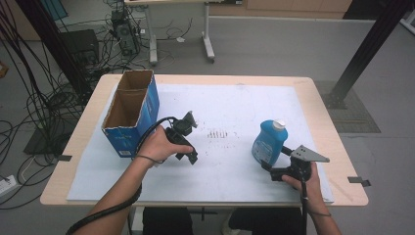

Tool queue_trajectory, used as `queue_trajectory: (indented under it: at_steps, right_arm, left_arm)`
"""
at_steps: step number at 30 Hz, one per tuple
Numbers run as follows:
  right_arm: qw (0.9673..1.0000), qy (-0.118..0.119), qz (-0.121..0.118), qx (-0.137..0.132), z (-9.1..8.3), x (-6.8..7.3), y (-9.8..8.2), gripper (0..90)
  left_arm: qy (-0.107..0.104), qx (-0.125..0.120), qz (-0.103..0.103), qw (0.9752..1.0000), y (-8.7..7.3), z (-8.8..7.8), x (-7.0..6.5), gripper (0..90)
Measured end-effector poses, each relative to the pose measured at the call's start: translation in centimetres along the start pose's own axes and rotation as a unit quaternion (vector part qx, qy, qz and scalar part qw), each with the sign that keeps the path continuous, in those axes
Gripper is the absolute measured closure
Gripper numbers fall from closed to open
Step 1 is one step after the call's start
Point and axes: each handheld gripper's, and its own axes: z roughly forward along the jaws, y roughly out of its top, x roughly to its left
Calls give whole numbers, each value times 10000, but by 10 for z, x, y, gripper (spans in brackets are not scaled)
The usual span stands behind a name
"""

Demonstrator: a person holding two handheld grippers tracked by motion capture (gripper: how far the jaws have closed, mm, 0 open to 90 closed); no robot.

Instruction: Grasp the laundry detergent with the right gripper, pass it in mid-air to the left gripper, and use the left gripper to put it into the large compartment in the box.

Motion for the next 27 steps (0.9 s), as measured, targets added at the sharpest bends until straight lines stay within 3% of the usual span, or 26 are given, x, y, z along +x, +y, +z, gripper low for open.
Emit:
queue_trajectory:
  at_steps: [10,27]
  right_arm:
    - [9999,-118,-34,29,4,1,-5,31]
    - [9998,-122,-103,91,10,2,-4,31]
  left_arm:
    - [-15,-1,-42,10000,-3,1,2,110]
    - [-20,7,-1,10000,1,2,-1,110]
